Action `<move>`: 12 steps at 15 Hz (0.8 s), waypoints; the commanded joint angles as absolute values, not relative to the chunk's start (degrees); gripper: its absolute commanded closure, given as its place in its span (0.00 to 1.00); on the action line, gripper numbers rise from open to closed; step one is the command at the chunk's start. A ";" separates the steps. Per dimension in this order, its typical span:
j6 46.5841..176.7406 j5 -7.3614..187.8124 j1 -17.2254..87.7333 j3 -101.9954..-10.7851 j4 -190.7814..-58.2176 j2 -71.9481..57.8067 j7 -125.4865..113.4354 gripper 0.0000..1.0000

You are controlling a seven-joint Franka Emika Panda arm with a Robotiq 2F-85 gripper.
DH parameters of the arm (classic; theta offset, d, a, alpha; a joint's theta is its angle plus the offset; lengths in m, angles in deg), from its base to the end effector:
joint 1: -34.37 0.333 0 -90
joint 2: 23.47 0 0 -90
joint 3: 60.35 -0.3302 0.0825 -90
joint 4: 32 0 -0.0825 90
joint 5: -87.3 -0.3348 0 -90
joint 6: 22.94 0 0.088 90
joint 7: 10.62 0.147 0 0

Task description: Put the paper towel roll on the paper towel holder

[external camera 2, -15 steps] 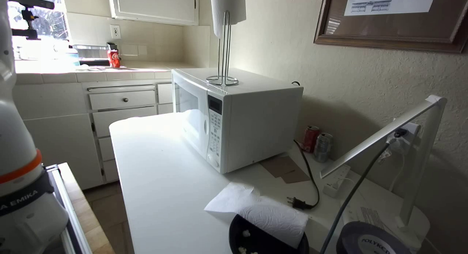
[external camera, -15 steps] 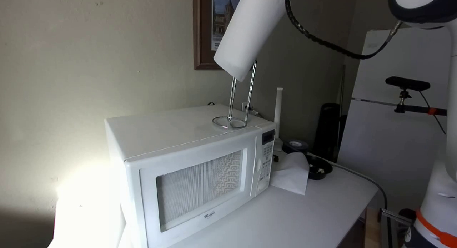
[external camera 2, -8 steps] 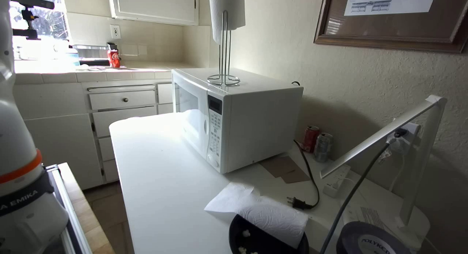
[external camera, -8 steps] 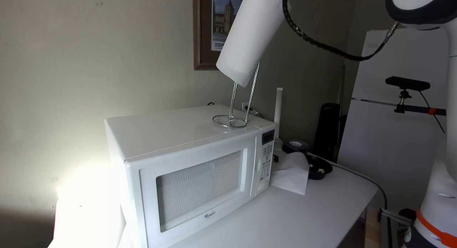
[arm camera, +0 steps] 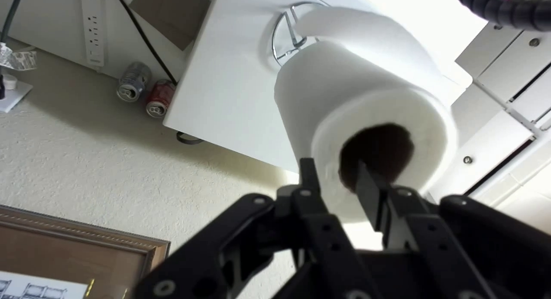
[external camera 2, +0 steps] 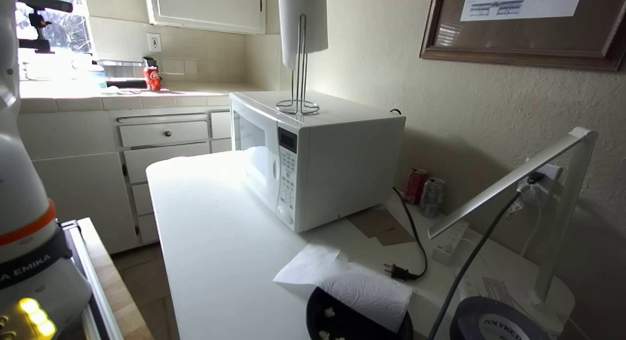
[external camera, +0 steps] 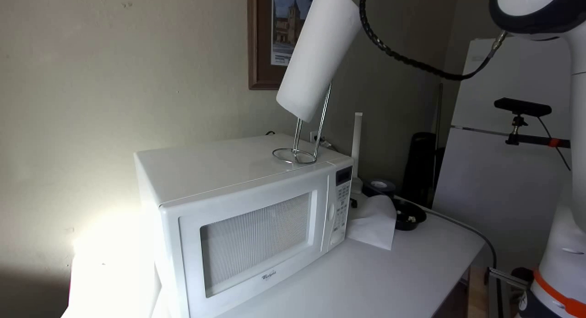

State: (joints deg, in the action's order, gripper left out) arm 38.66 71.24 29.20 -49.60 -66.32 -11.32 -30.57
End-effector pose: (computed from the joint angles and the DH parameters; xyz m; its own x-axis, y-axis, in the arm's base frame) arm 0.4541 -0.0587 0.8142 0.9238 0.2227 0.3114 0.2528 -0.9657 -0.0593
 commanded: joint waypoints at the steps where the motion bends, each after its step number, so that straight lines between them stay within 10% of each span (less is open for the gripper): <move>1: 36.55 72.26 29.82 -49.70 -64.64 -10.53 -29.42 0.38; 6: 36.16 72.50 30.18 -49.67 -64.40 -10.42 -28.29 0.01; 12: 34.67 72.85 30.39 -49.53 -65.85 -11.48 -28.25 0.00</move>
